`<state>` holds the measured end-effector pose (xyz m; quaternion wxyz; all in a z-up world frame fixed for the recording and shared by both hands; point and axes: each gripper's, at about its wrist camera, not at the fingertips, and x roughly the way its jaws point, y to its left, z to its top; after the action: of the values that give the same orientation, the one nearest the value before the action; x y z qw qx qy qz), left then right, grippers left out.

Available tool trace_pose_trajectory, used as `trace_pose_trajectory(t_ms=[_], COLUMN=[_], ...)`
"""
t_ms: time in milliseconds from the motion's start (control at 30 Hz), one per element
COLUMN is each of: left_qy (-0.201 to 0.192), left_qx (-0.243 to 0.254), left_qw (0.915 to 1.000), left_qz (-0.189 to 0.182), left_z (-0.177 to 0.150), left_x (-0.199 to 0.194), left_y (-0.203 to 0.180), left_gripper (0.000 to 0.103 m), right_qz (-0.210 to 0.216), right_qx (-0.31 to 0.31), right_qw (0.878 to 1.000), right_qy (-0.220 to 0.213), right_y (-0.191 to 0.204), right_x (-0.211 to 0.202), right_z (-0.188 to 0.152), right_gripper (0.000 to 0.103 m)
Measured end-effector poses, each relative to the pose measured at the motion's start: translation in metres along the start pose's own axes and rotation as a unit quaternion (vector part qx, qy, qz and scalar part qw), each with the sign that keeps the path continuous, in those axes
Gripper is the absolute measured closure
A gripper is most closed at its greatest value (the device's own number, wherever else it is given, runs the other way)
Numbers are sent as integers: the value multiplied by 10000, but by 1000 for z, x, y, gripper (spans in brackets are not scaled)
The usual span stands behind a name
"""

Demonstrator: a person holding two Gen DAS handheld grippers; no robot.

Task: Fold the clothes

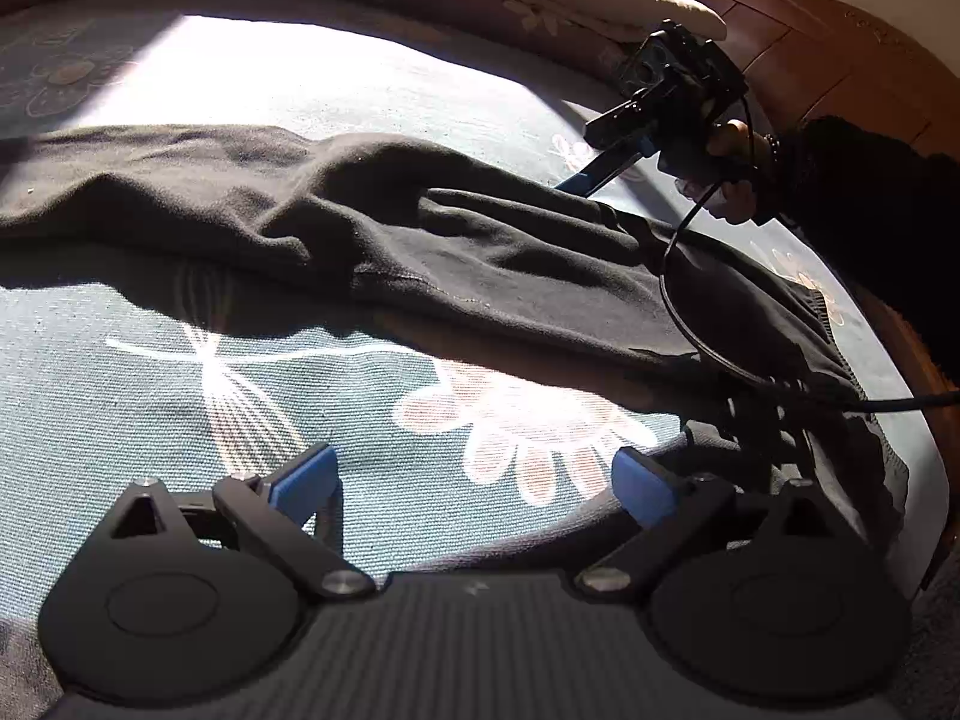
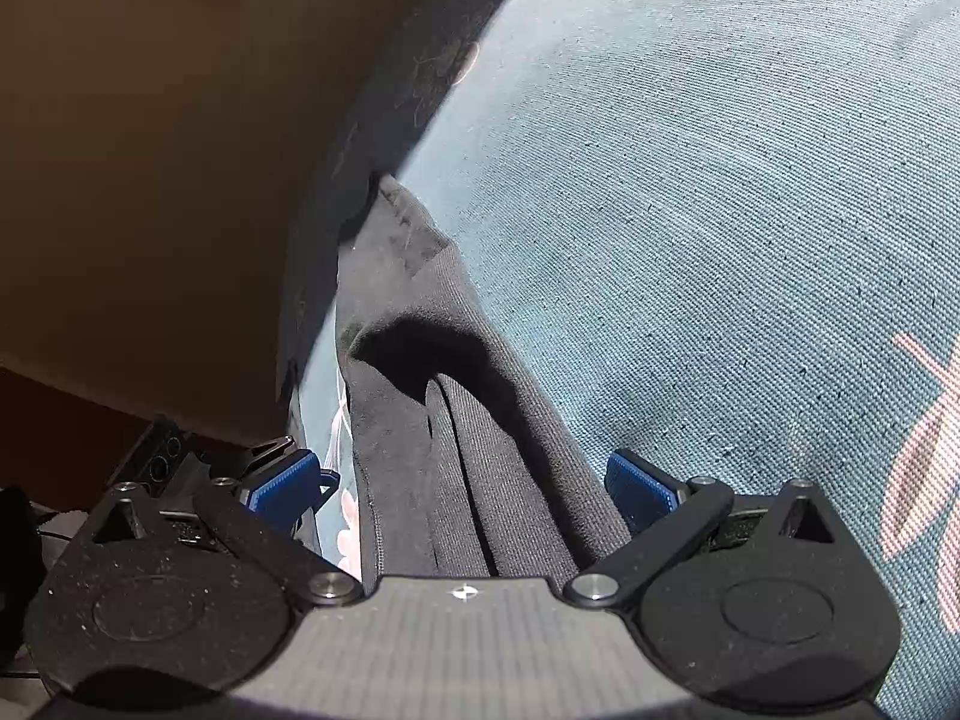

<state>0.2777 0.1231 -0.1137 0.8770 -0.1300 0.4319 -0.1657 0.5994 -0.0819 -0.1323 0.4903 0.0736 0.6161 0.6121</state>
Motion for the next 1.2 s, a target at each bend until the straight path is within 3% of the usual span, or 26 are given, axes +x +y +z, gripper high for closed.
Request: trace_pose_trajectory(t_ms=[100,333,433,467,533,567,667,767,867,1000,1200], left_qy=[-20,-31,-39,-39,-38,-36,-29,3,49,95,-29], left_qx=[10,95,75,82,108,120,124,106,65,53,-301], left_qw=[10000,9999,10000,9999,9999,9999,9999,9999,9999,9997,9985], left_qz=[-17,51,43,46,60,68,74,87,141,239,448], left_z=[0,-2,-3,-3,-3,-3,-3,-3,-1,-3,4], left_x=[0,2,2,2,2,2,2,1,0,-5,-23], left_y=[1,0,1,1,0,0,0,0,-1,0,24], left_gripper=[5,5,5,5,5,5,5,5,5,5,5], right_qz=[68,-110,-334,-425,-736,-956,-1443,-2218,-2707,-2956,-3288], right_qx=[8,-299,-380,-328,-167,-41,-285,-907,-1241,-1351,-915], right_qw=[9999,9988,9984,9984,9971,9954,9888,9705,9543,9444,9378], right_qy=[111,378,257,166,-3,-97,-256,-265,-259,-505,-636], right_y=[1,6,8,5,-2,-7,4,38,59,68,47], right_x=[-2,5,3,0,-6,-9,-8,3,8,-6,-4], right_z=[-12,1,-4,-6,-10,-13,-21,-27,-30,-24,-19], right_gripper=[0,3,14,26,68,103,103,102,100,100,101])
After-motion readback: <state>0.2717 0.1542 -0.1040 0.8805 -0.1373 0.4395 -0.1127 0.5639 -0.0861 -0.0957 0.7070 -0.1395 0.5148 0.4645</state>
